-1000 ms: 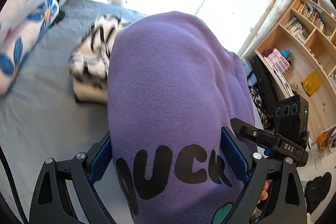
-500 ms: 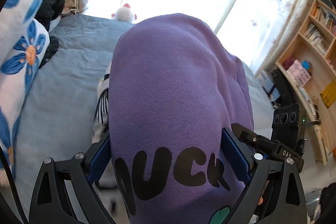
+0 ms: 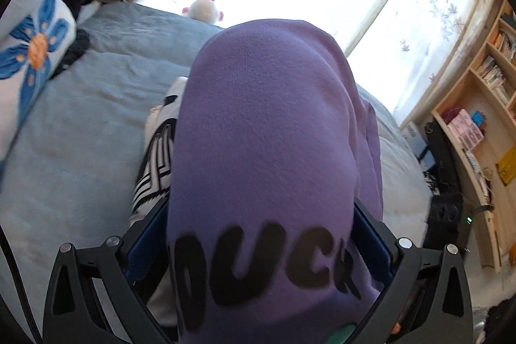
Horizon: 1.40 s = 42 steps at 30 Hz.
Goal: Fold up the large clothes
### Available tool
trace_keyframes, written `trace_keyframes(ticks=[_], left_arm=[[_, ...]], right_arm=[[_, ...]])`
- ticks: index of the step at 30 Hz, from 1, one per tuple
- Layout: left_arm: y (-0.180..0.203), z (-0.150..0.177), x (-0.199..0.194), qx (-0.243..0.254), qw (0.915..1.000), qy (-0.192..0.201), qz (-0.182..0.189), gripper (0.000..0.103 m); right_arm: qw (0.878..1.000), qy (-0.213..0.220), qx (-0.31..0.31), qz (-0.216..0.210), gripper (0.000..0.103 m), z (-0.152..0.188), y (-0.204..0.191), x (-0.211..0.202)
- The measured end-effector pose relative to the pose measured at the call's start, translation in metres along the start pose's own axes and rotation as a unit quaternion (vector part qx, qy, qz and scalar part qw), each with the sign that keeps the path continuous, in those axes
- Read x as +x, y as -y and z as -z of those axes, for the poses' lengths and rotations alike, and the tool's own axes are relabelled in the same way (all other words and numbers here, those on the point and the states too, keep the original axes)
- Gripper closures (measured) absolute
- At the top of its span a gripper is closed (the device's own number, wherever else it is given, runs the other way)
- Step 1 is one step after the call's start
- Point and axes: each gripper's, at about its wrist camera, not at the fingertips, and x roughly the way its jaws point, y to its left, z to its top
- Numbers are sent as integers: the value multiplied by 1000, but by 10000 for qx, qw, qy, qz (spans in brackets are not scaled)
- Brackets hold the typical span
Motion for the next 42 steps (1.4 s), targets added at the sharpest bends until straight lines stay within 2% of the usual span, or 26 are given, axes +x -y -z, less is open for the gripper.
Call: trace_keyframes(ticks=[6, 11, 14, 21, 26, 32, 37, 42], left_arm=[[33, 35, -47, 159, 9987, 98, -483, 1], [74, 82, -102, 527, 9955, 171, -763, 1], [93, 106, -132, 564, 9948, 145, -837, 1], [139, 148, -217, 418, 9949, 228, -887, 1], [182, 175, -278, 544, 9935, 466, -883, 1], [226, 209, -318, 703, 9935, 468, -769, 1], [263, 235, -344, 869, 9924, 480, -725, 1], [298, 255, -367, 986, 9918, 585, -560, 1]], right_arm=[[9984, -345, -182, 404, 35, 35, -14, -52], [9979, -410, -290, 399, 35, 64, -41, -111], [9980, -405, -320, 365, 35, 81, -60, -153], [9967, -265, -643, 409, 35, 115, -106, -251], [9926, -81, -1007, 668, 35, 136, -138, -319], [9901, -119, -1228, 665, 35, 163, -165, -379], [9895, 78, -1369, 447, 35, 179, -185, -431], [9876, 223, -1504, 402, 35, 192, -201, -471]])
